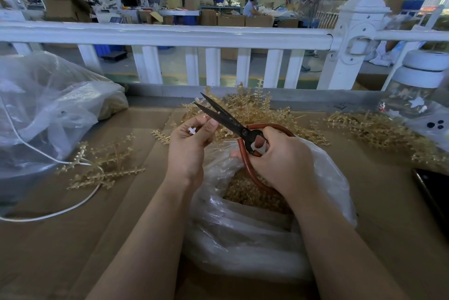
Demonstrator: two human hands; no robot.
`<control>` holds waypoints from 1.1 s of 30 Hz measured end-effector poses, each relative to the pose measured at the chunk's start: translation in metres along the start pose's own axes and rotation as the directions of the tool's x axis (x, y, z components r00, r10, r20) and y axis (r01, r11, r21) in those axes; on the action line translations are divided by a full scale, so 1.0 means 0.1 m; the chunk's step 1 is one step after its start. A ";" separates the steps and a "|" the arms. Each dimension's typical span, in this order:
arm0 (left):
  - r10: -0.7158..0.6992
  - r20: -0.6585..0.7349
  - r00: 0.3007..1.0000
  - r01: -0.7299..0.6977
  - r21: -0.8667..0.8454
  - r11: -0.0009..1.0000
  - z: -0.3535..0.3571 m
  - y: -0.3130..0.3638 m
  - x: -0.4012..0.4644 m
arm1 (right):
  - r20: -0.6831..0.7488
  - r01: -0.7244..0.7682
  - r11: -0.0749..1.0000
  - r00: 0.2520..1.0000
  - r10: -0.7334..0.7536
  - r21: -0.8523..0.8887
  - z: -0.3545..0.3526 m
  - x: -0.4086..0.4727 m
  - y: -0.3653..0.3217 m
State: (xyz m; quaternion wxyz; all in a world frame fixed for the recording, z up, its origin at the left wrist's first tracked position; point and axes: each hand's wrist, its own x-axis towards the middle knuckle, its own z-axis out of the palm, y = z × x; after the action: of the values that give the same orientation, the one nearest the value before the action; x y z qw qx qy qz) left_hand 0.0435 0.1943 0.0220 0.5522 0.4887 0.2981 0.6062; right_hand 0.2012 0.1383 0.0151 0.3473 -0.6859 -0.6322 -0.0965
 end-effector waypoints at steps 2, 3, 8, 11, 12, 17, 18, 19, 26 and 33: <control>-0.003 -0.004 1.000 0.003 -0.001 1.000 0.00 0.01 0.00 | -0.027 0.002 1.000 1.000 -0.001 0.012 0.00 -0.01 -0.02; -0.005 -0.003 1.000 0.005 -0.002 1.000 0.00 0.01 0.00 | -0.030 -0.001 1.000 1.000 0.002 0.019 -0.01 -0.01 -0.02; -0.002 0.000 1.000 0.002 -0.011 1.000 0.00 0.02 -0.01 | -0.052 0.032 0.998 0.998 -0.029 0.056 0.00 -0.01 -0.02; -0.007 -0.003 1.000 0.007 -0.025 1.000 0.00 0.03 -0.01 | -0.007 0.024 0.998 1.000 -0.024 0.051 0.02 0.00 0.01; -0.008 0.001 1.000 0.008 -0.029 1.000 0.00 0.03 -0.01 | 0.004 0.023 0.999 1.000 -0.023 0.049 0.02 0.00 0.02; -0.079 -0.024 0.997 0.078 -0.026 0.997 0.00 0.04 0.00 | 0.052 -0.013 0.993 0.999 0.007 0.116 0.06 0.00 0.03; -0.117 -0.042 0.992 0.116 -0.028 0.993 -0.01 0.04 0.00 | 0.055 -0.023 0.991 0.998 0.016 0.134 0.07 0.00 0.04; -0.159 -0.057 0.986 0.157 -0.035 0.987 -0.01 0.03 0.01 | 0.060 -0.042 0.986 0.998 0.032 0.162 0.08 0.00 0.05; -0.310 -0.006 0.951 0.309 -0.051 0.950 -0.01 0.00 0.00 | 0.187 -0.273 0.833 0.960 0.207 0.481 0.12 0.05 0.04; -0.351 0.149 0.924 0.370 -0.123 0.921 0.03 0.02 -0.05 | 0.209 -0.332 0.685 0.943 0.258 0.648 0.11 0.09 0.05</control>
State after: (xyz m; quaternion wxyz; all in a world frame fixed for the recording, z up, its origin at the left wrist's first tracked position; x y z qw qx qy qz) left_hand 0.0452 0.1883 0.0231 0.7068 0.4194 0.3021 0.4830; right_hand 0.2044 0.1519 0.0102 0.5506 -0.6094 -0.5216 0.2313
